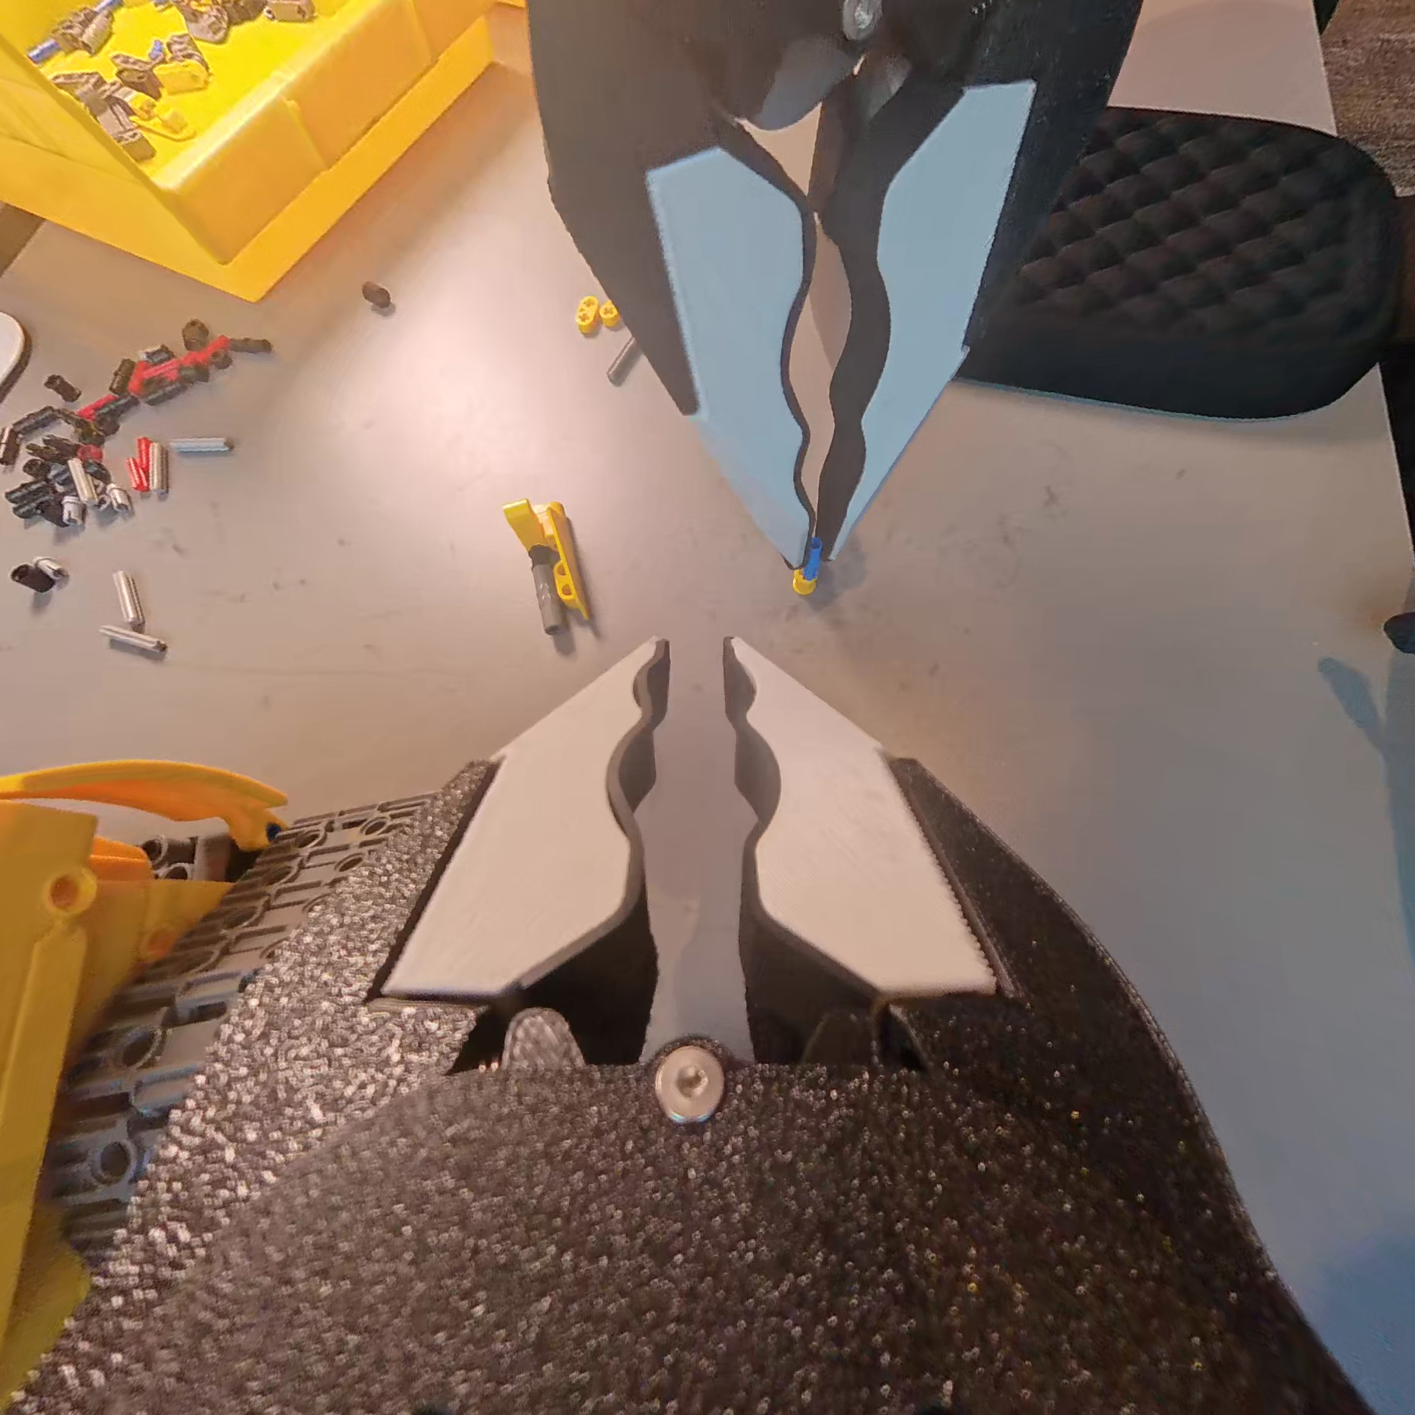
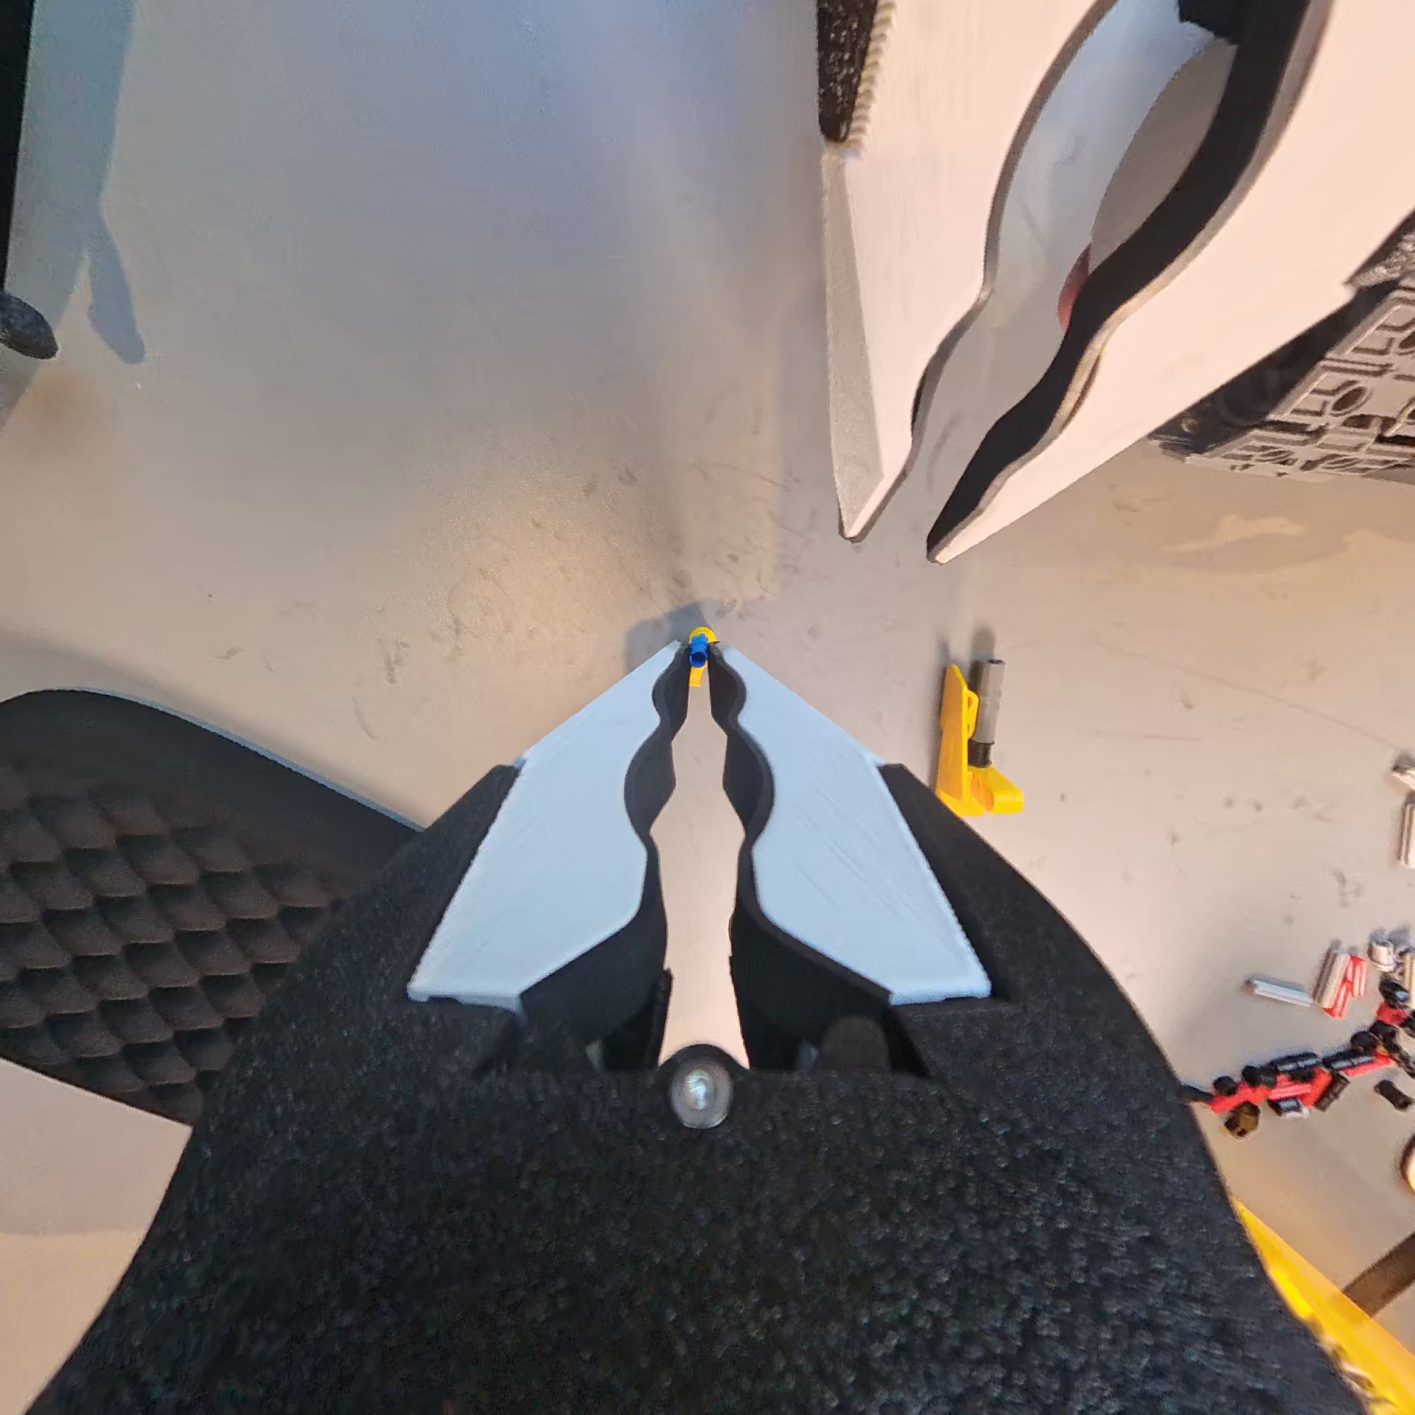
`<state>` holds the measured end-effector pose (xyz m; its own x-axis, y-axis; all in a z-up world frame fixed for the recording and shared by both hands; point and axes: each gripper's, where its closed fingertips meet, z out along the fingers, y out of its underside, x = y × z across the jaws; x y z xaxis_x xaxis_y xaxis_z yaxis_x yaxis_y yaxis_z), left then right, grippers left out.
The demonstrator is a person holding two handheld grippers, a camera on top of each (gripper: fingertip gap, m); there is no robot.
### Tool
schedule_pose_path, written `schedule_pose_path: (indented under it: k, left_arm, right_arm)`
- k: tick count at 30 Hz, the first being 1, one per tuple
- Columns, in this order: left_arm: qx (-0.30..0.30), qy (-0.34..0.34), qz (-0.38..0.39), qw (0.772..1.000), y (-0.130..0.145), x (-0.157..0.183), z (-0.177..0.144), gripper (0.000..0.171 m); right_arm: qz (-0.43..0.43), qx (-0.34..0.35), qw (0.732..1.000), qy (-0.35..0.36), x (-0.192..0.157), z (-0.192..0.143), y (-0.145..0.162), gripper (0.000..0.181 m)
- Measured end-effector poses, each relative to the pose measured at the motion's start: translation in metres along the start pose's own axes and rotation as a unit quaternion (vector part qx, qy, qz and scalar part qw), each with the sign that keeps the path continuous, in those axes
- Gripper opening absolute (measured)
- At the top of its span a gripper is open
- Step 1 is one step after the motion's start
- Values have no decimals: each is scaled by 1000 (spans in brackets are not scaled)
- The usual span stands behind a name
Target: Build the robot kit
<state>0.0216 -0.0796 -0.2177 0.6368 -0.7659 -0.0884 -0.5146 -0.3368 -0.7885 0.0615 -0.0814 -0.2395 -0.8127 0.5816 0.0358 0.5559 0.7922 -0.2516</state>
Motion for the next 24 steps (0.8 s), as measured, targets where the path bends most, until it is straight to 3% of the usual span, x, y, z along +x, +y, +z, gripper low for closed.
schedule_pose_path:
  k: [24]
  left_arm:
    - [-8, 1, 4, 1000, 3, 2, 2, 10]
  right_arm:
    - [-34, -36, 999, -7, 0, 1, 2, 4]
